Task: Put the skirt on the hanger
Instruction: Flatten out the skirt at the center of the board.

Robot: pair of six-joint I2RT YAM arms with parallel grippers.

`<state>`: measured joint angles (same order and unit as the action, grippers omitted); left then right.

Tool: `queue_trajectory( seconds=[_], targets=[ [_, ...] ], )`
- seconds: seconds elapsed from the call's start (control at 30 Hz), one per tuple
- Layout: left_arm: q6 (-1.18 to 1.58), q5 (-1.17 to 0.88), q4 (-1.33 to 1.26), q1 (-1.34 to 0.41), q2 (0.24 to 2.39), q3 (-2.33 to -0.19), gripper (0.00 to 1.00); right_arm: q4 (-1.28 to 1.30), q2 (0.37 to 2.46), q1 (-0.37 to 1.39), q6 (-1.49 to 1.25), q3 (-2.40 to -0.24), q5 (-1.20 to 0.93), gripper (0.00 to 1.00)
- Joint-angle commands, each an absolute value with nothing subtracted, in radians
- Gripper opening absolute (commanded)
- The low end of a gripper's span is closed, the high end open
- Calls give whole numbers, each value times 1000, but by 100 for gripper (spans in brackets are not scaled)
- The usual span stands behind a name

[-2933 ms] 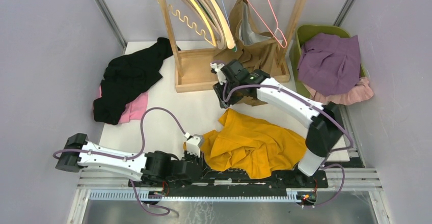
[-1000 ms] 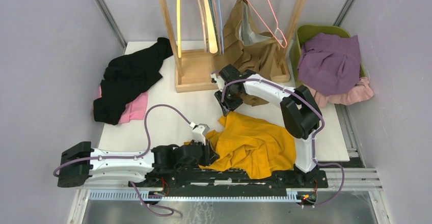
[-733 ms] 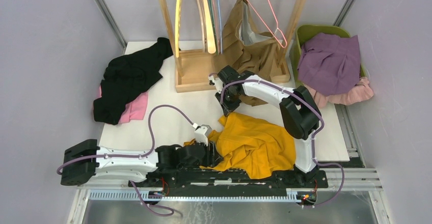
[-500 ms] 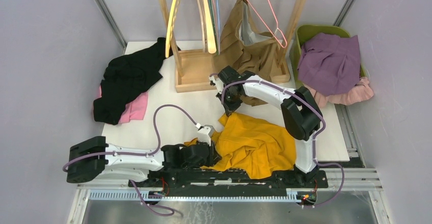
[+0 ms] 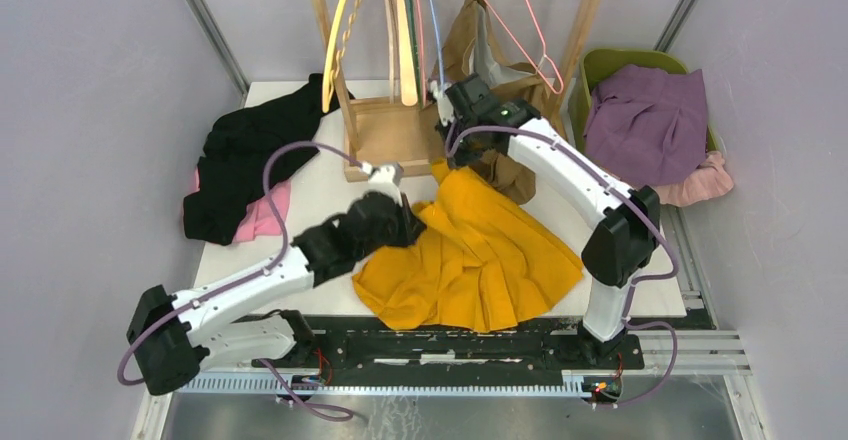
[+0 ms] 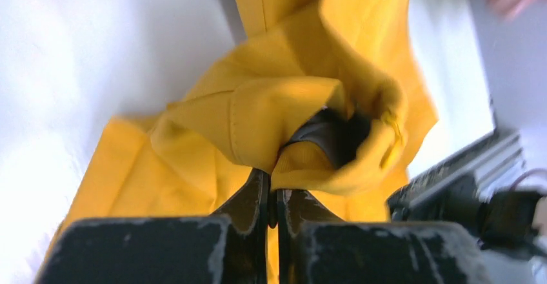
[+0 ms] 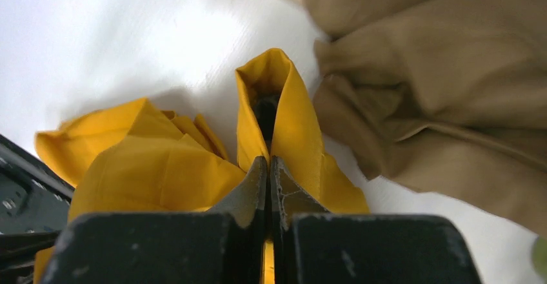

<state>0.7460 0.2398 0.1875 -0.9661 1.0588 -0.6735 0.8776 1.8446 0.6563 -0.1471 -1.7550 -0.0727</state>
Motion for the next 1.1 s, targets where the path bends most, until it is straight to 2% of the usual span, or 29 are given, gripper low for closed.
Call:
queue_trajectory(
  seconds=[0.0,0.13,0.2,0.27,0.4,0.63,0.8,0.87,1.07],
  targets=[
    [520,183,347,-794,1089,-973,3,872,1797,633,-176,-2041,27,1],
    [427,214,446,-734,1130,-1243,3,859,1736,626,-176,-2171,112,1],
    [397,230,491,-733,1133,-1351,3,834,1673,624,-176,-2148,125,1],
    [396,214,509,-733,1115,-1372,3,817,1603,625,-179,-2075,118,1],
    [452,176,499,-734,1027,-1229,3,692,1401,624,-206,-1747,50,1],
    [637,124,411,-798,852,-770,4,570,1199,627,-280,-1243,-73,2],
    [807,163,347,-946,772,-546,5,482,1127,661,-387,-960,-153,14],
    [853,206,342,-1016,777,-509,6,456,1103,705,-415,-871,-146,25],
    [882,244,339,-1116,852,-521,8,510,1040,773,-469,-817,-71,32]
  ],
)
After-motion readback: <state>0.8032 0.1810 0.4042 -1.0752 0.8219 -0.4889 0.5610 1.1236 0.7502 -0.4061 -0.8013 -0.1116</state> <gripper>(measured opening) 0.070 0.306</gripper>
